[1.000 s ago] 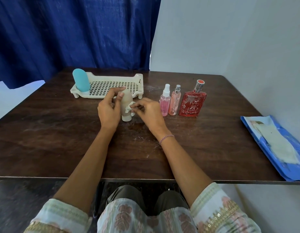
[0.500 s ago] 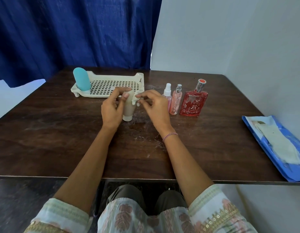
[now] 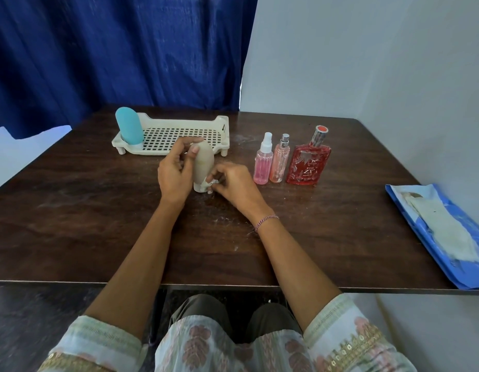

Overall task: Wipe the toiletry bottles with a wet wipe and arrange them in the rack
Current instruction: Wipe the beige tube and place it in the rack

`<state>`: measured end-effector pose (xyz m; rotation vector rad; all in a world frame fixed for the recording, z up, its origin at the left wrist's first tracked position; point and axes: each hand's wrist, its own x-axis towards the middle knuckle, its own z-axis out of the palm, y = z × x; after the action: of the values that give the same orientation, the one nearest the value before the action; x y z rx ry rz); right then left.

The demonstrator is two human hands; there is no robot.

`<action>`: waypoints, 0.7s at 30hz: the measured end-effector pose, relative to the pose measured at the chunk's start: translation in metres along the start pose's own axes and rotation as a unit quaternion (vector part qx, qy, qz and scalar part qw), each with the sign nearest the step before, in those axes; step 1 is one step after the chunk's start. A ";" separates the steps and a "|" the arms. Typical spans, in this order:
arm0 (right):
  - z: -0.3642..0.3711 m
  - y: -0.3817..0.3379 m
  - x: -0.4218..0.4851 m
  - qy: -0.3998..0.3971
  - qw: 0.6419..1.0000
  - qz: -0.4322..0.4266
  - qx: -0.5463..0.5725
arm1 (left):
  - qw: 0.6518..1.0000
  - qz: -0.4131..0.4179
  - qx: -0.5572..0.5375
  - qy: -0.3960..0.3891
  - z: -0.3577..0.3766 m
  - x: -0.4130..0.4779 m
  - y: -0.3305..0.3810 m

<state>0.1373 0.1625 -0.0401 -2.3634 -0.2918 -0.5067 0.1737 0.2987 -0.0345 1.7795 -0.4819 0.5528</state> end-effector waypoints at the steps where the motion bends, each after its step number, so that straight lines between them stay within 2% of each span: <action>1: 0.000 -0.002 0.000 0.017 1.000 -0.008 -0.004 | 1.000 -0.003 -0.003 -0.003 -0.001 0.000 0.000; 7: -0.011 -0.010 0.001 0.210 0.976 -0.036 0.054 | 0.998 0.023 -0.030 -0.042 0.002 0.000 0.000; 10: -0.014 -0.015 0.002 0.268 0.959 -0.060 0.071 | 0.996 0.044 -0.045 -0.066 0.006 -0.001 0.002; 15: -0.012 -0.013 0.004 0.262 0.960 -0.064 0.073 | 0.994 0.056 -0.068 -0.072 0.006 0.001 0.002; 21: -0.005 -0.007 0.002 0.222 0.970 -0.017 0.096 | 0.996 0.041 -0.064 -0.049 0.005 0.002 -0.008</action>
<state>0.1354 0.1642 -0.0315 -1.9952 -0.1649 -0.9587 0.1804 0.2959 -0.0406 1.6754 -0.6481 0.4818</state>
